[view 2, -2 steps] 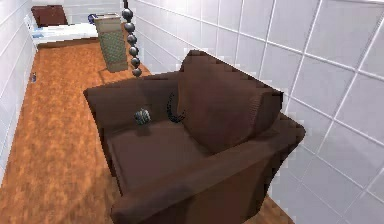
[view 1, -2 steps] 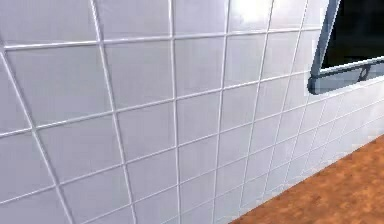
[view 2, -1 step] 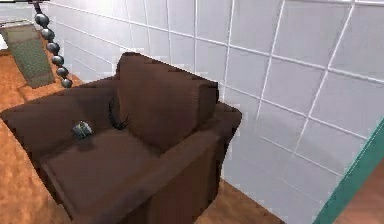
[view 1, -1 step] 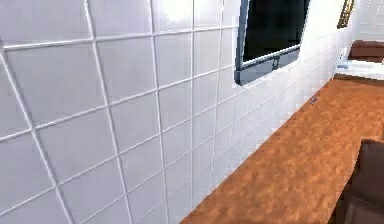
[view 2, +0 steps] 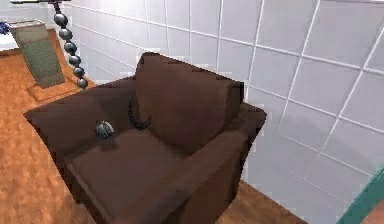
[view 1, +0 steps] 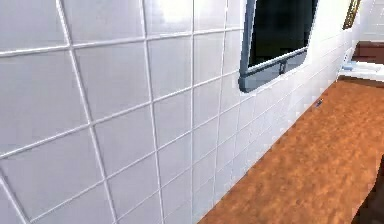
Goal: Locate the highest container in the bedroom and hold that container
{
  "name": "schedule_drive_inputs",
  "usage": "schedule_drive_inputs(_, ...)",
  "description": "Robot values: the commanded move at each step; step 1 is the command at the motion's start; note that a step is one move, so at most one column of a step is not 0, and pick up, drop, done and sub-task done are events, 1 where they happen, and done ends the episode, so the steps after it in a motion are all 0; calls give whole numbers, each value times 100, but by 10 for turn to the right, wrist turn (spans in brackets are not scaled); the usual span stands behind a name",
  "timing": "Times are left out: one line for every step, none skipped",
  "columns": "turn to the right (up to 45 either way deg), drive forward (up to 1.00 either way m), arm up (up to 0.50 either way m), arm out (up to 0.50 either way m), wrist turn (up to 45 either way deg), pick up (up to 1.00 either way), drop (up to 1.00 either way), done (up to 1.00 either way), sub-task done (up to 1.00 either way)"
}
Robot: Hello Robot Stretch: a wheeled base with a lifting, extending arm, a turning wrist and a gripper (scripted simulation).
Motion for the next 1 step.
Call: schedule_drive_inputs(-150, 0, 0, 0, 0, 0, 0, 0, 0)
